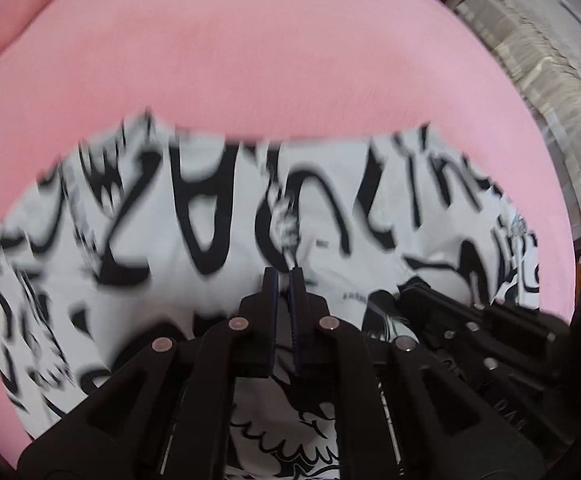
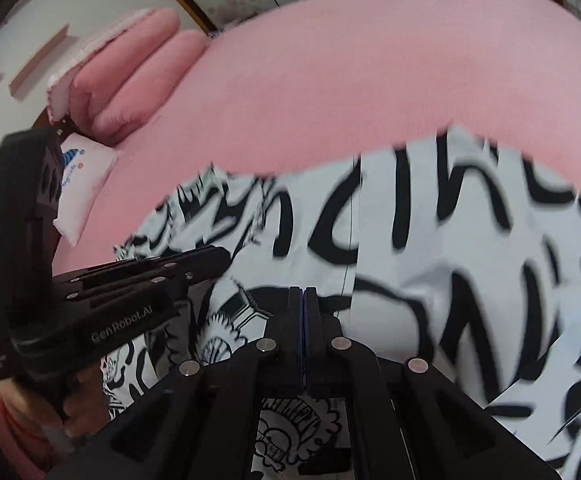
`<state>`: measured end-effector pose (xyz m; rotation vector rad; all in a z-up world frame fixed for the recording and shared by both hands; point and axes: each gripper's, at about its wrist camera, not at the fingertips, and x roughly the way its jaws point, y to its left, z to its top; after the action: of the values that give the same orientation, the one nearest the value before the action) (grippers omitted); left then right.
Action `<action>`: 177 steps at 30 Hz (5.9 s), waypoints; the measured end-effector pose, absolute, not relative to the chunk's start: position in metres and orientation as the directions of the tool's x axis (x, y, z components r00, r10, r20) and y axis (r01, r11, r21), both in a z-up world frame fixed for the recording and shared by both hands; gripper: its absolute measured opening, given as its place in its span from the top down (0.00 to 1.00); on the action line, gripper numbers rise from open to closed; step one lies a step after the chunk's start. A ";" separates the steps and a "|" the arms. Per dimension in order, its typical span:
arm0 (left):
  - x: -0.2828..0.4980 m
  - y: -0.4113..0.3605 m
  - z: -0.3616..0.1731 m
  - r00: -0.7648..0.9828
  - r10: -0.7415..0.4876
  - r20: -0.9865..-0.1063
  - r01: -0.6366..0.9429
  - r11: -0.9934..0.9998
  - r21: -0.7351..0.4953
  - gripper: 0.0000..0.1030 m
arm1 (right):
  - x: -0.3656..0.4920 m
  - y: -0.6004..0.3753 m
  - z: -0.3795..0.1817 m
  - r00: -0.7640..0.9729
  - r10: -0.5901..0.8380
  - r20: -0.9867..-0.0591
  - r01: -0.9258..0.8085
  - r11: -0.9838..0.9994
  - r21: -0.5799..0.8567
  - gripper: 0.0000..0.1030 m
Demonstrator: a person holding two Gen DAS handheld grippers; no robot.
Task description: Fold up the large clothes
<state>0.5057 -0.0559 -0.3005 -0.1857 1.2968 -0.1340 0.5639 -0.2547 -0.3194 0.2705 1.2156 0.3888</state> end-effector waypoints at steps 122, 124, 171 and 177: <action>-0.004 0.148 -0.320 0.071 -0.457 -0.887 -0.550 0.724 -0.417 0.81 | 0.097 -0.469 -0.350 0.110 0.423 -0.899 0.708 0.602 0.370 0.72; -0.007 0.149 -0.314 0.099 -0.463 -0.881 -0.570 0.699 -0.432 0.82 | 0.099 -0.465 -0.343 0.156 0.461 -0.874 0.697 0.576 0.428 0.80; 0.398 0.203 -0.114 0.521 -0.548 -0.654 -0.349 0.563 -0.749 0.87 | 0.485 -0.488 -0.159 0.673 0.336 -0.659 0.371 0.617 0.694 0.86; 0.445 0.187 -0.141 0.561 -0.477 -0.676 -0.320 0.629 -0.709 0.87 | 0.527 -0.496 -0.194 0.706 0.375 -0.600 0.255 0.657 0.710 0.86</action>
<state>0.4445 0.1872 -0.1414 -0.9272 1.0088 -0.1097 0.5266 -0.4965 -0.1943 0.8766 0.8106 0.0775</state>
